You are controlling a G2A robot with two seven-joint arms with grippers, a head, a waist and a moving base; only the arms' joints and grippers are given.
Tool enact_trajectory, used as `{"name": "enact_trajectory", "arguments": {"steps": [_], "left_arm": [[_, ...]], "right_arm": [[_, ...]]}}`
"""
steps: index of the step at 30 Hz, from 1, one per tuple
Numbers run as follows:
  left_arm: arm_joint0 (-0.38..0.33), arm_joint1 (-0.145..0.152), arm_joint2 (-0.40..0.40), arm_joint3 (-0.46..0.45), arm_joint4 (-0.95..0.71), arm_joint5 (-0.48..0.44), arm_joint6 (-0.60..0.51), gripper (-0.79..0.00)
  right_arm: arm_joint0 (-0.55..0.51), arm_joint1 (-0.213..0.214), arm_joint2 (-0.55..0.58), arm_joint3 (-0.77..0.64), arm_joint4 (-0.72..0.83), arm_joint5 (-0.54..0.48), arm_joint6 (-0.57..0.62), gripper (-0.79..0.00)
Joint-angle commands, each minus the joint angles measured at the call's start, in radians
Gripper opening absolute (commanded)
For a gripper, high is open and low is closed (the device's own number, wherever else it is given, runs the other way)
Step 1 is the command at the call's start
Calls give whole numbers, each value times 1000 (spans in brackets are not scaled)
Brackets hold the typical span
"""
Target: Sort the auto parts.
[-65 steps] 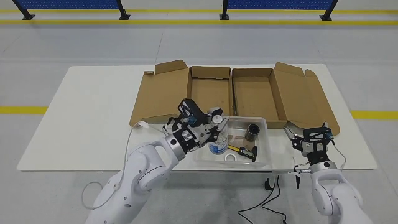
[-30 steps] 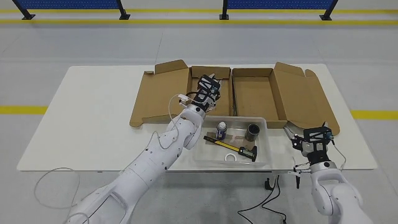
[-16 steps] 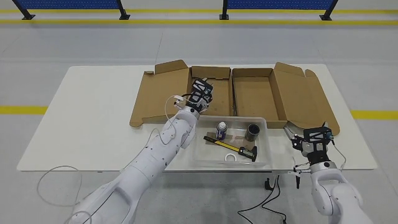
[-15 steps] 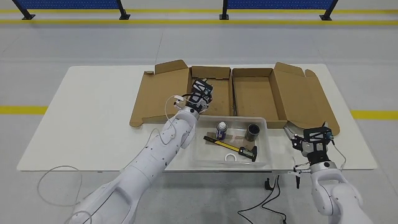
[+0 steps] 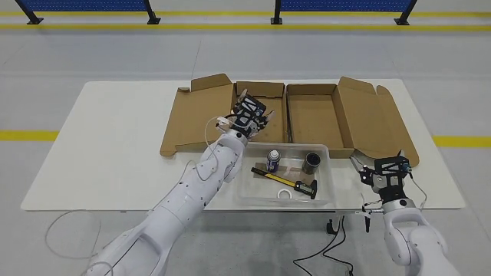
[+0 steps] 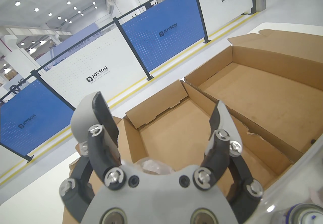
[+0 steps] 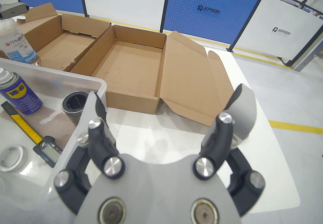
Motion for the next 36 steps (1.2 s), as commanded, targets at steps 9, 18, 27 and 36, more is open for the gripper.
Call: {"name": "enact_trajectory", "arguments": {"steps": [9, 18, 27, 36], "left_arm": [[115, 48, -118, -301, 25, -111, -194, 0], [344, 106, -248, -695, -50, -383, -487, 0], [507, 132, -257, -807, -35, -485, -568, 0], [515, 119, -190, -689, 18, -365, -569, 0]], "right_arm": [[0, 0, 0, 0, 0, 0, 0, 0], [0, 0, 0, 0, 0, 0, 0, 0], [0, 0, 0, 0, 0, 0, 0, 0], [0, 0, 0, 0, 0, 0, 0, 0]]}}
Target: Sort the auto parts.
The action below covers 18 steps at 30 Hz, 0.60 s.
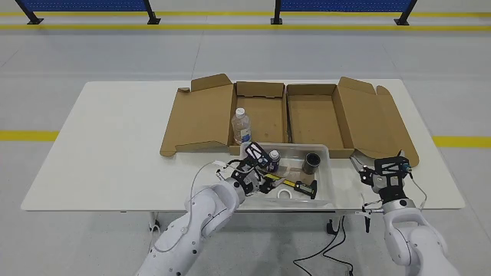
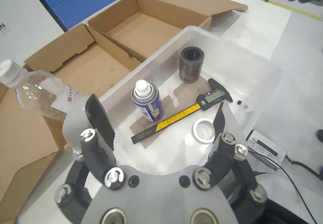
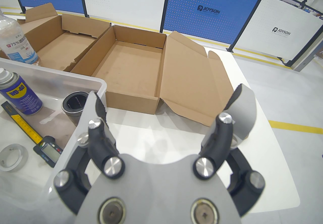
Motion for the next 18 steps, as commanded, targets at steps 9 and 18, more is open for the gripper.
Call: {"name": "enact_trajectory", "arguments": {"steps": [9, 18], "left_arm": [[-60, -32, 81, 115, 15, 149, 17, 0], [-121, -67, 126, 233, -40, 251, 15, 0]], "right_arm": [[0, 0, 0, 0, 0, 0, 0, 0], [0, 0, 0, 0, 0, 0, 0, 0]]}}
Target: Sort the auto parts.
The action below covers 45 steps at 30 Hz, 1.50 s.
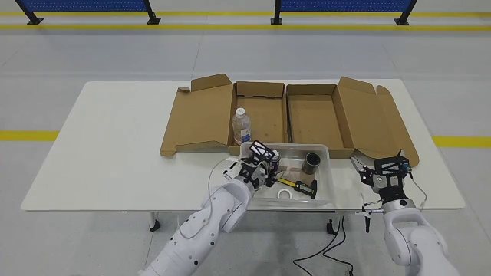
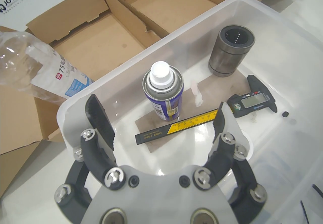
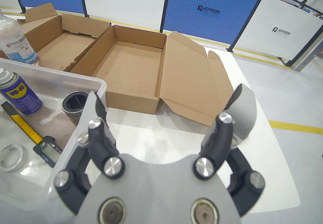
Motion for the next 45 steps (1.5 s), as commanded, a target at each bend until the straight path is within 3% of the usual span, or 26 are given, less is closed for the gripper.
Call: {"name": "enact_trajectory", "arguments": {"steps": [1, 4, 7, 13, 15, 17, 18, 19, 22, 27, 35, 45], "left_arm": [[-16, -8, 15, 27, -5, 14, 5, 0], [-33, -22, 29, 57, -43, 44, 9, -9], [-51, -36, 50, 80, -58, 64, 12, -83], [-77, -58, 80, 125, -78, 96, 24, -92], [-84, -64, 85, 140, -81, 104, 29, -135], [-92, -70, 86, 157, -90, 109, 32, -197], [-96, -72, 86, 164, -92, 110, 34, -252], [-99, -74, 86, 171, -92, 111, 36, -360], [-106, -78, 84, 185, -94, 114, 41, -480], [-110, -82, 75, 198, -91, 110, 50, -779], [-71, -60, 20, 129, -40, 45, 88, -785], [65, -5, -118, -156, -13, -117, -5, -785]], "right_arm": [[0, 0, 0, 0, 0, 0, 0, 0], [0, 0, 0, 0, 0, 0, 0, 0], [0, 0, 0, 0, 0, 0, 0, 0], [0, 0, 0, 0, 0, 0, 0, 0], [0, 0, 0, 0, 0, 0, 0, 0], [0, 0, 0, 0, 0, 0, 0, 0], [0, 0, 0, 0, 0, 0, 0, 0], [0, 0, 0, 0, 0, 0, 0, 0], [0, 0, 0, 0, 0, 0, 0, 0], [0, 0, 0, 0, 0, 0, 0, 0], [0, 0, 0, 0, 0, 0, 0, 0], [0, 0, 0, 0, 0, 0, 0, 0]]}}
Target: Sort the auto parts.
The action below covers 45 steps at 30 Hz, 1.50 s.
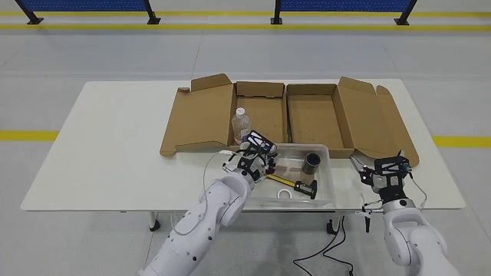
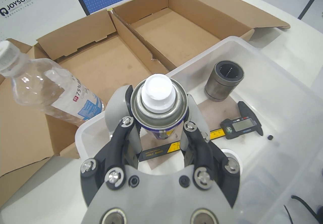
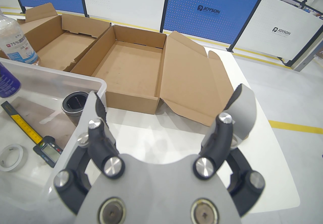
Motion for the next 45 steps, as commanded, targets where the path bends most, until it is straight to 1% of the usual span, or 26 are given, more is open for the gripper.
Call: {"name": "enact_trajectory", "arguments": {"steps": [1, 7, 11, 15, 20, 26, 31, 38, 45], "left_arm": [[39, 11, -26, -66, -7, -47, -32, -785], [140, 42, -91, -200, -17, -195, -103, -785], [197, 56, -125, -256, -26, -239, -117, -785], [213, 62, -134, -278, -31, -259, -121, -785], [205, 65, -131, -283, -36, -255, -115, -785], [153, 58, -97, -283, -44, -226, -95, -785], [93, 50, -61, -252, -37, -198, -74, -785], [-20, 24, 14, -151, -17, -108, -24, -785], [-148, -14, 89, -30, -26, 2, 19, -785]], "right_arm": [[0, 0, 0, 0, 0, 0, 0, 0], [0, 0, 0, 0, 0, 0, 0, 0], [0, 0, 0, 0, 0, 0, 0, 0], [0, 0, 0, 0, 0, 0, 0, 0], [0, 0, 0, 0, 0, 0, 0, 0], [0, 0, 0, 0, 0, 0, 0, 0], [0, 0, 0, 0, 0, 0, 0, 0], [0, 0, 0, 0, 0, 0, 0, 0], [0, 0, 0, 0, 0, 0, 0, 0]]}}
